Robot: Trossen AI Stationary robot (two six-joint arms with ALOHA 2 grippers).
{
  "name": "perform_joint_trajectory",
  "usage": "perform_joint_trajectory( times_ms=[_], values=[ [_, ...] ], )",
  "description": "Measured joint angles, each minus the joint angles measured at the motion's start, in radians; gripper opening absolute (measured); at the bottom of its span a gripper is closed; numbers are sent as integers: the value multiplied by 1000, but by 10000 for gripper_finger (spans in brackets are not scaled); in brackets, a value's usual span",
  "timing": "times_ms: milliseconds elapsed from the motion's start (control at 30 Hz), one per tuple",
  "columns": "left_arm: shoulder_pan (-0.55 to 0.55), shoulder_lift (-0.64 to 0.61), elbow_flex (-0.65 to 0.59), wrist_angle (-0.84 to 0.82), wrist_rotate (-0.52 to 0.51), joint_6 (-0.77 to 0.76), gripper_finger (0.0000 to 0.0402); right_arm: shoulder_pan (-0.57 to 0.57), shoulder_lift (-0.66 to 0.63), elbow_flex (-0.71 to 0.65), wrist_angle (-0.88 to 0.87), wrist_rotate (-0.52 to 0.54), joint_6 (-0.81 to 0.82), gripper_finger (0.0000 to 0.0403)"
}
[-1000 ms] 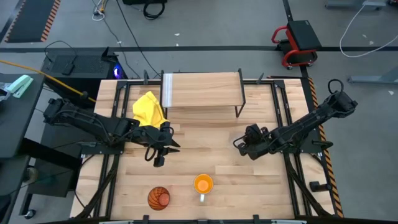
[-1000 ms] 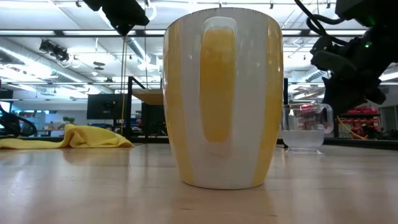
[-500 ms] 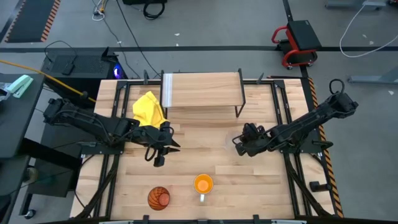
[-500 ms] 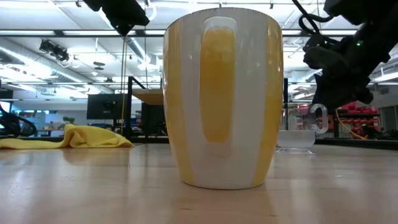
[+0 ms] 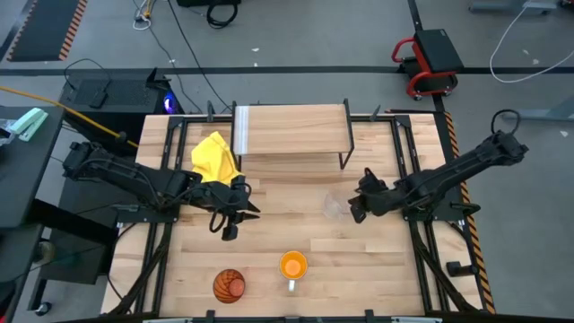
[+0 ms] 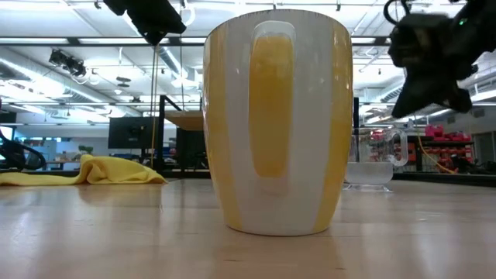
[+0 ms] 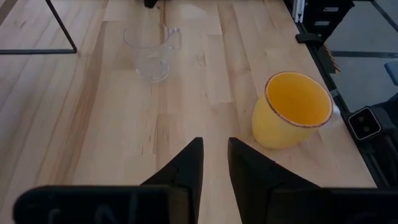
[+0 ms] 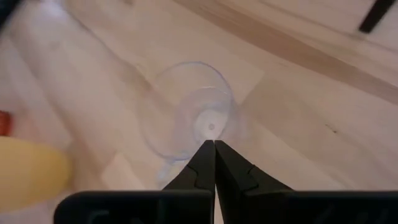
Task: Stack small to large cups/mugs on shelf
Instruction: Put the transparent mug on the shelf
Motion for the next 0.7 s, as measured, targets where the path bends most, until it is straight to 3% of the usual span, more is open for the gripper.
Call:
perform_joint_trajectory(
  times_ms=[233, 400, 533, 700],
  values=[
    [0, 0, 0, 0, 0, 0, 86, 25, -63, 0, 6, -5, -141, 11],
    [-3, 0, 0, -7, 0, -25, 83, 150, -37, 0, 63, 25, -152, 21],
    [-3, 0, 0, -6, 0, -27, 78, 330, -1, 0, 111, 194, -150, 31],
    [-3, 0, 0, -6, 0, -27, 82, 549, 113, -13, 119, 517, -28, 40]
  ],
)
